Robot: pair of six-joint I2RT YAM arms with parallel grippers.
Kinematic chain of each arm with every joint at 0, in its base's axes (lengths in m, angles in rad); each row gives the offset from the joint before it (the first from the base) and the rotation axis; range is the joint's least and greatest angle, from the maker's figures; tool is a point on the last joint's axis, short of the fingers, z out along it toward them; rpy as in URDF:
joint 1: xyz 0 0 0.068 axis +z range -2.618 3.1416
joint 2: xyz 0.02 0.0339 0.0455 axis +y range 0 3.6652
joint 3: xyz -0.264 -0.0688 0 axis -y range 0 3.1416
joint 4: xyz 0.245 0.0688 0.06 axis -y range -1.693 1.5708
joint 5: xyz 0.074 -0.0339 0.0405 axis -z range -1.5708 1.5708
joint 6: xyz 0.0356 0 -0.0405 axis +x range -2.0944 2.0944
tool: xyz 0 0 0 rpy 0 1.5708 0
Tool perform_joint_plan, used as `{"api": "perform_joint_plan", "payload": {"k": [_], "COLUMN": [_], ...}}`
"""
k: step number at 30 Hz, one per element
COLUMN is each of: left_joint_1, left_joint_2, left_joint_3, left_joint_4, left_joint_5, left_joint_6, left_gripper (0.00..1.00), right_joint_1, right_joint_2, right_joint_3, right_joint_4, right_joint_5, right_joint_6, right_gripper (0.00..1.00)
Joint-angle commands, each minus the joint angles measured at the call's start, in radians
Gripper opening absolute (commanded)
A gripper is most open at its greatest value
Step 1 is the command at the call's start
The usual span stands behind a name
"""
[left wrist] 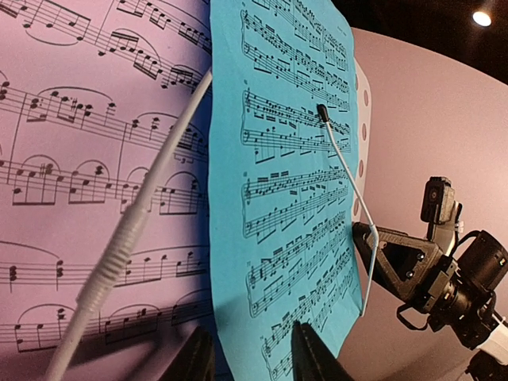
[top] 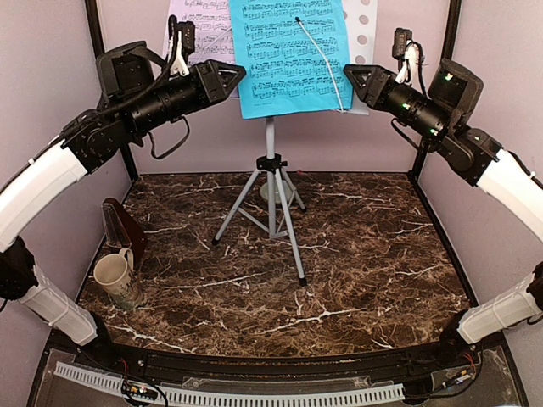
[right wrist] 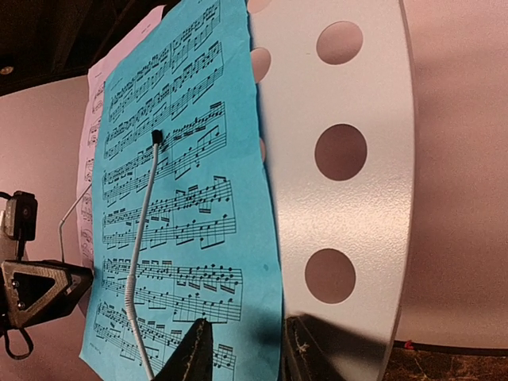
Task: Set up the instrument practice props
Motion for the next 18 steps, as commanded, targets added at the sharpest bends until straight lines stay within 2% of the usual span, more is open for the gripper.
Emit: {"api": "perform_joint_plan", "payload": {"k": [1, 5, 15, 18], "left_joint_1": [-0.010, -0.014, -0.015, -0.014], "left_joint_2": [0.023, 0.040, 0.093, 0.105], "left_joint_3": [0.051, 0.076, 0.158, 0.178], "left_joint_4": [-0.011, -0.014, -0.035, -0.045], "left_joint_5": [0.000, 0.002, 0.011, 0.000], "left_joint_6": [-0.001, 0.010, 0.056, 0.079], "left_gripper": [0.35, 0.29, 0.02, 0.00], "right_joint_1": [-0.009, -0.009, -0.009, -0.009], "right_joint_2": [-0.003, -0.004, -0.027, -0.036], "right_joint_3": [0.005, 0.002, -0.018, -0.024], "right_joint_4": [0.034, 0.038, 0.050, 0.051], "right_joint_5": [-0.021, -0.031, -0.031, -0.024], "right_joint_6": [0.014, 0.015, 0.006, -0.001], "right_gripper": [0.31, 0.30, 0.29, 0.29]}}
